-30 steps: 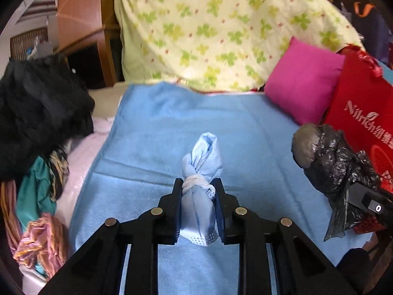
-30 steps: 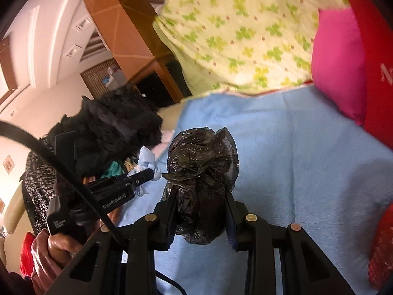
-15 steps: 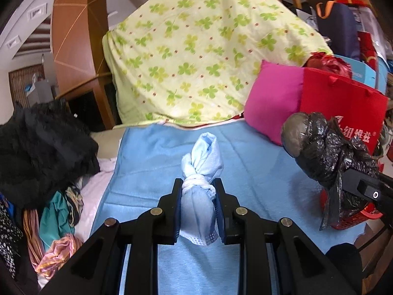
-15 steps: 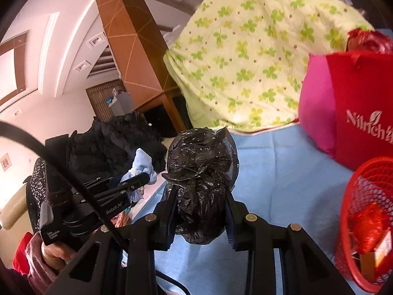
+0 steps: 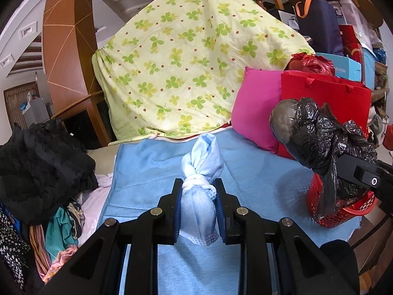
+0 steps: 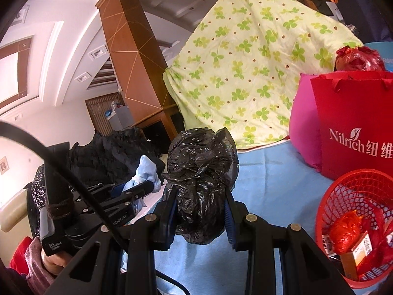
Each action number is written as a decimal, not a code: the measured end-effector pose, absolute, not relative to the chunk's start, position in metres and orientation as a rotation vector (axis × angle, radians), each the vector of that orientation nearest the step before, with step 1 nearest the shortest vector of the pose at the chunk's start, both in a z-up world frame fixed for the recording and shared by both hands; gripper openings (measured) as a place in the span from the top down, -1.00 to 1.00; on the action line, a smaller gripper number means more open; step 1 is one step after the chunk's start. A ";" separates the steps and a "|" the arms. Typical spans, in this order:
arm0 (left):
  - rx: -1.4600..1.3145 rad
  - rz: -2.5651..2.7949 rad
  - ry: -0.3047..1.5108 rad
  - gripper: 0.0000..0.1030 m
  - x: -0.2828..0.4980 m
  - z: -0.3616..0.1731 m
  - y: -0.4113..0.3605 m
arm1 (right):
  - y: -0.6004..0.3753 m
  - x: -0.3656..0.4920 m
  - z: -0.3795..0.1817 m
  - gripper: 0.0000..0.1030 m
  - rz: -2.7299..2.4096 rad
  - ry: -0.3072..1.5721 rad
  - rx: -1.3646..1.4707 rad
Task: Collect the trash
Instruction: 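Lift the black bag and white tissue and carry both toward the red basket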
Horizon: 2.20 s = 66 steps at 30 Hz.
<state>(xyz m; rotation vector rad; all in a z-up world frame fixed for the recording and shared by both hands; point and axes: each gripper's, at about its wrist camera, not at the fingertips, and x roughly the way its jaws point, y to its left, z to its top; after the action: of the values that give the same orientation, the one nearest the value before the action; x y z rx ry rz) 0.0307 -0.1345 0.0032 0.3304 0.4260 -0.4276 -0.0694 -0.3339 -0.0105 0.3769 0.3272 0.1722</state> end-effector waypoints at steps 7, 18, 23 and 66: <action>0.344 -0.438 0.417 0.49 0.024 0.006 -0.142 | -0.340 -0.077 -0.007 0.32 0.166 0.305 0.378; 0.363 -0.449 0.417 0.48 0.019 0.007 -0.151 | -0.347 -0.089 -0.009 0.32 0.150 0.297 0.401; 0.370 -0.456 0.417 0.47 0.017 0.007 -0.155 | -0.349 -0.092 -0.009 0.32 0.143 0.295 0.406; 0.413 -0.498 0.442 0.47 0.011 -0.004 -0.185 | -0.359 -0.118 -0.010 0.32 0.080 0.288 0.466</action>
<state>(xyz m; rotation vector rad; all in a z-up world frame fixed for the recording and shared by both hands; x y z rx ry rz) 0.0110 -0.1854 -0.0041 0.4129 0.4421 -0.4985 -0.1181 -0.3586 -0.0096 0.4661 0.2880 0.0800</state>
